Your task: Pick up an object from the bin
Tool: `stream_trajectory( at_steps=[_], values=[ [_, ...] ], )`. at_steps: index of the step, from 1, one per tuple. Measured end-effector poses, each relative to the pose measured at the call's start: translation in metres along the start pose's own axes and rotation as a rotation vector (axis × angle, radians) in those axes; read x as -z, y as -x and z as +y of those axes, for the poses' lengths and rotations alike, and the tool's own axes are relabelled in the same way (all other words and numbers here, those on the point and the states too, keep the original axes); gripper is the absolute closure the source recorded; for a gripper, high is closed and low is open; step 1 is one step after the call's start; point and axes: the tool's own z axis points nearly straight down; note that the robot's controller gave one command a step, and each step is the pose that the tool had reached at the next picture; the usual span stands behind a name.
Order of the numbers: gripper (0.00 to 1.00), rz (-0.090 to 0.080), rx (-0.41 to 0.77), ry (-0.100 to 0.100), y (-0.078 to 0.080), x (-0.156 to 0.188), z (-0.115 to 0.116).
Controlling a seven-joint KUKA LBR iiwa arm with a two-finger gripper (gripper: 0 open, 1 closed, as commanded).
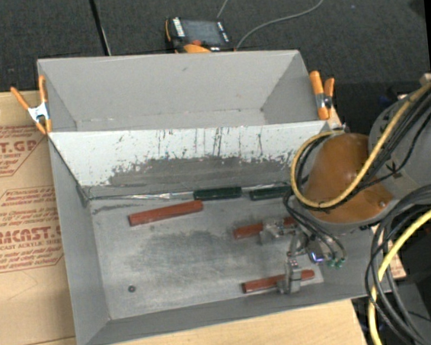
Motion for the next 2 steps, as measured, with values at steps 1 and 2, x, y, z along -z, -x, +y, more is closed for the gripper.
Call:
stream_trajectory(
  at_steps=[1,2],
  values=[
    [1.0,0.0,0.002,0.001,0.0,0.001,0.001],
    [1.0,-0.01,0.029,-0.003,0.029,0.221,0.014]
  ],
)
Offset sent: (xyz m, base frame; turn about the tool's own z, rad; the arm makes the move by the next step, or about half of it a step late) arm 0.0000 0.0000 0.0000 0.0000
